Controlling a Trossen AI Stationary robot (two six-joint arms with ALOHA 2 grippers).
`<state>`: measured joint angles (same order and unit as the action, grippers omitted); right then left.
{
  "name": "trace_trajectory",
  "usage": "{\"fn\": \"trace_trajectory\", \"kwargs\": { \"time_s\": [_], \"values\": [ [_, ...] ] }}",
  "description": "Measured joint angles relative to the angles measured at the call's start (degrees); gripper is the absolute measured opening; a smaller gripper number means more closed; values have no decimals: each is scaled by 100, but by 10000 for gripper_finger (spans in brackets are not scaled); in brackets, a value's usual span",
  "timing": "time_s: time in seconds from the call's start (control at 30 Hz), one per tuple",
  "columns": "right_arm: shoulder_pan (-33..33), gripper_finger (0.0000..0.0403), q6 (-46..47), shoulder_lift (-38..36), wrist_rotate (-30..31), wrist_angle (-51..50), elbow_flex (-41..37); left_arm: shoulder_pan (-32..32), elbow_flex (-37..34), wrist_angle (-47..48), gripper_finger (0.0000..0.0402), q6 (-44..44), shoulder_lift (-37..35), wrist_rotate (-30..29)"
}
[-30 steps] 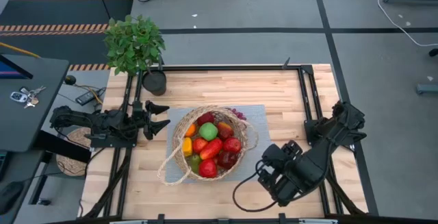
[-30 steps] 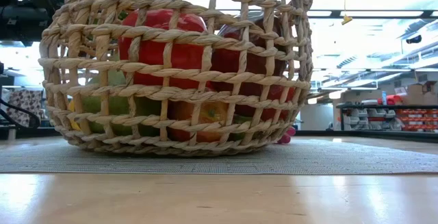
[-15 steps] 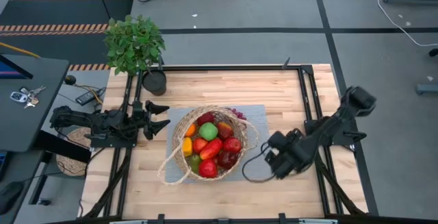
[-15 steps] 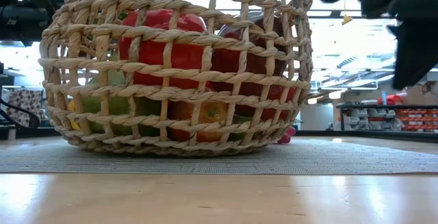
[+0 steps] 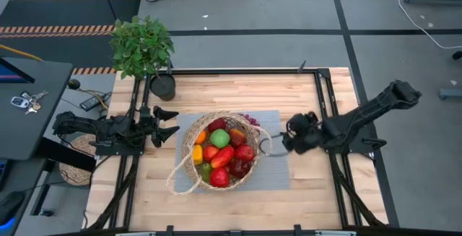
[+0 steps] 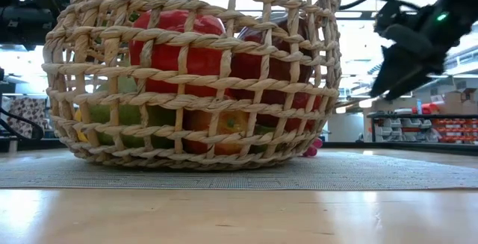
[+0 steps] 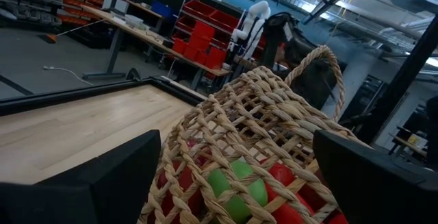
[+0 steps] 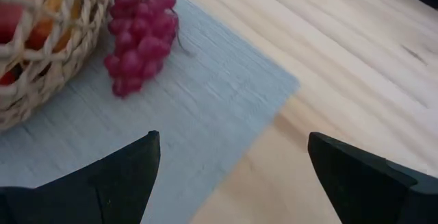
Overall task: Build produce basket
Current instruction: Put the red grapes into the brown basket
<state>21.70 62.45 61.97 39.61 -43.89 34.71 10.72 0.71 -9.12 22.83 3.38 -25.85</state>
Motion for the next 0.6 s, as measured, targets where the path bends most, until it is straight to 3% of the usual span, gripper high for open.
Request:
{"fn": "trace_trajectory", "kwargs": {
  "time_s": [0.17, 0.3, 0.43, 0.6],
  "values": [
    [-1230, 374, -2143, -458, -804, 1693, -597, 0, 0, 1, 389, 2, -2, 1],
    [-2050, 374, -3674, -483, -1928, 3338, -1066, 0, 0, 0, 389, 0, -2, 2],
    [-2631, 375, -4488, -307, -2890, 4548, -1395, 0, 0, 0, 389, 1, -2, 0],
    [-3003, 375, -4874, 237, -3234, 6339, -1705, 0, 0, 2, 389, 2, 0, 2]
  ]
}}
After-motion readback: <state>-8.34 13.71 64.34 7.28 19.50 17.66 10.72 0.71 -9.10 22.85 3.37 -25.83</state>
